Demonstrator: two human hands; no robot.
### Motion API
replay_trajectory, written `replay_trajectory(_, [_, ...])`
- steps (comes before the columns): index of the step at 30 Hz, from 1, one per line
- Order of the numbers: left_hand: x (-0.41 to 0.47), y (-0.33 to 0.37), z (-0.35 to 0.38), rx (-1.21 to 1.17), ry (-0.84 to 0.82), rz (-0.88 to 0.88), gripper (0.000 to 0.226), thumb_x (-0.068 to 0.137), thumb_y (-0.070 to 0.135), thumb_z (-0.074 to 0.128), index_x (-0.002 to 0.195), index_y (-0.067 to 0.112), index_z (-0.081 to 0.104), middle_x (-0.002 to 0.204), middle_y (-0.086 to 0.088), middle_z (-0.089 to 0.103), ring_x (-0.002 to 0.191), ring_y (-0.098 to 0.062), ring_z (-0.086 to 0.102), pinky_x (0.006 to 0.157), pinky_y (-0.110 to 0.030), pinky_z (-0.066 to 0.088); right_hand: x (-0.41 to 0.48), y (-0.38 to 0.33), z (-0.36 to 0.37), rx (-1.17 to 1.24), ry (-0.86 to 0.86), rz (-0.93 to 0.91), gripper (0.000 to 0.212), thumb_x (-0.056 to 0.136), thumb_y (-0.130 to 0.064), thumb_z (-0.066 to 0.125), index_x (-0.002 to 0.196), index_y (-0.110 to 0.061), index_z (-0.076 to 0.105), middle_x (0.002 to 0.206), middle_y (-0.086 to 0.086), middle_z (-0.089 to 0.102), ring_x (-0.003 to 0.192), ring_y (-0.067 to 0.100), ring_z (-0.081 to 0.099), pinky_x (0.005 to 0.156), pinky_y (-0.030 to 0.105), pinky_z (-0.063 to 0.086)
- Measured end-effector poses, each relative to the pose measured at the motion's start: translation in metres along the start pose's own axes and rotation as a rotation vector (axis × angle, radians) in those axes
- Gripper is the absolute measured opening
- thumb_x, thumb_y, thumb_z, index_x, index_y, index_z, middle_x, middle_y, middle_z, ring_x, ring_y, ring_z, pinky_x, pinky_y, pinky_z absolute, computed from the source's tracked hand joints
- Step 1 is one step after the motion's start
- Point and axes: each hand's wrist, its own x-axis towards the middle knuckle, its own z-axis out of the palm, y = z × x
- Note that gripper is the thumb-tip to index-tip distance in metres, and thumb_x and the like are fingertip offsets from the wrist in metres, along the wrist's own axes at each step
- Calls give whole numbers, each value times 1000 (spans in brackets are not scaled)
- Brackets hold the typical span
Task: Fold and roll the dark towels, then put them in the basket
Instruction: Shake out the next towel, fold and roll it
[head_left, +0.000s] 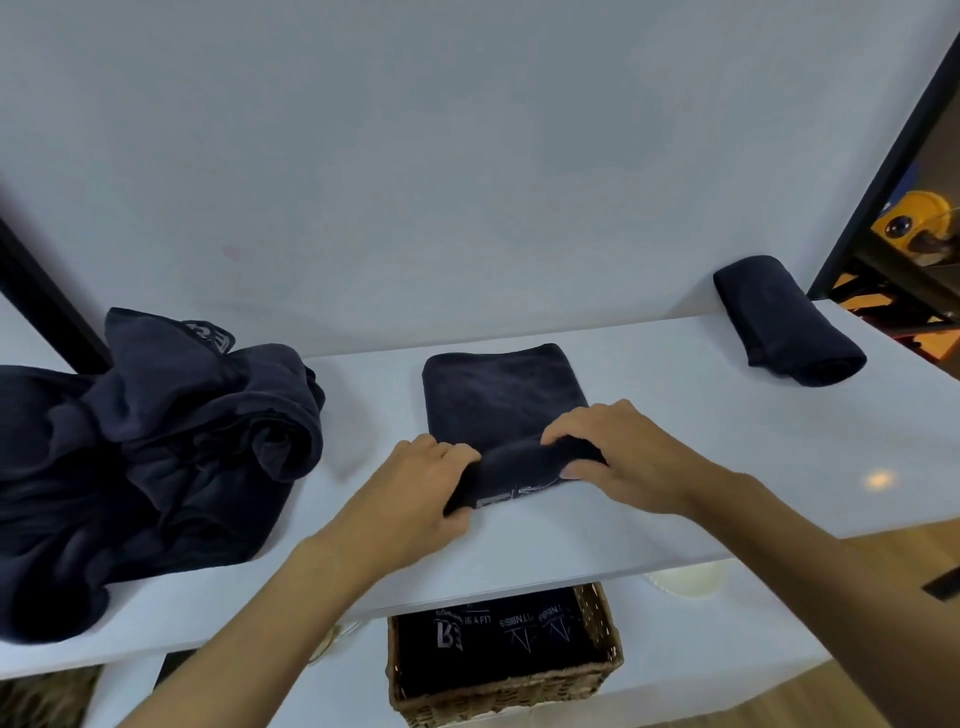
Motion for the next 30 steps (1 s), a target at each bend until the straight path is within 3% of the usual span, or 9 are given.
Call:
replay_trajectory(5, [14,-19,-17,-442,-275,-130,21,89,35,66,107,26,69,106,6,51,96,-2,46,77,-13,37,9,4,-18,435,-221,172,11,92,-23,63,102,-27,64,97,-13,73,90,12,68,85,38,54])
replay_trajectory(8, [17,-17,-16,-362,-182,-183,23,90,37,63,109,24,64,100,7,55,89,-7,51,79,-22,40,12,10,-16,484,-169,239,5,92,-27,63,97,-28,61,84,-11,73,79,9,65,77,34,51])
replay_trajectory(12, [6,-10,0,25,78,14,43,84,44,67,116,16,62,108,3,62,94,-18,55,87,-34,46,11,14,-9,420,-30,232,4,89,-27,69,91,-27,65,87,-12,72,84,0,65,80,22,47])
replay_trajectory(16, [15,-8,-2,-224,-50,-154,33,95,38,57,122,20,58,112,6,60,100,-13,49,81,-22,36,0,5,5,147,311,72,9,87,-27,71,95,-26,68,100,-17,64,92,0,58,82,14,41])
replay_trajectory(19, [30,-23,-7,-443,-190,-251,21,94,32,59,112,22,65,100,8,65,89,-10,58,73,-19,43,-10,5,17,-31,197,-6,38,83,-41,72,116,-26,62,115,-17,56,101,2,49,87,16,34])
replay_trajectory(21, [38,-31,-10,-495,-203,-273,13,92,30,62,104,26,67,96,8,68,89,-10,61,74,-19,43,-5,6,14,-5,136,60,39,85,-43,69,119,-28,59,115,-17,56,100,5,50,86,19,36])
replay_trajectory(25, [41,-22,-13,-189,40,-125,34,85,42,68,115,25,65,106,10,63,95,-11,56,85,-23,42,19,14,-3,137,57,131,23,89,-40,65,110,-32,64,104,-10,61,94,9,56,86,30,44])
replay_trajectory(28, [41,-13,3,97,-15,-41,56,83,47,67,131,22,52,119,6,55,106,-18,49,89,-24,35,29,18,-8,139,50,147,15,92,-36,63,104,-30,68,104,-7,60,99,10,54,94,38,43])
replay_trajectory(30, [45,-15,7,28,-28,-100,43,86,40,68,122,22,55,111,6,58,101,-18,49,80,-23,33,28,14,-7,98,120,132,15,93,-34,61,105,-27,68,104,-8,61,99,9,54,94,41,44])
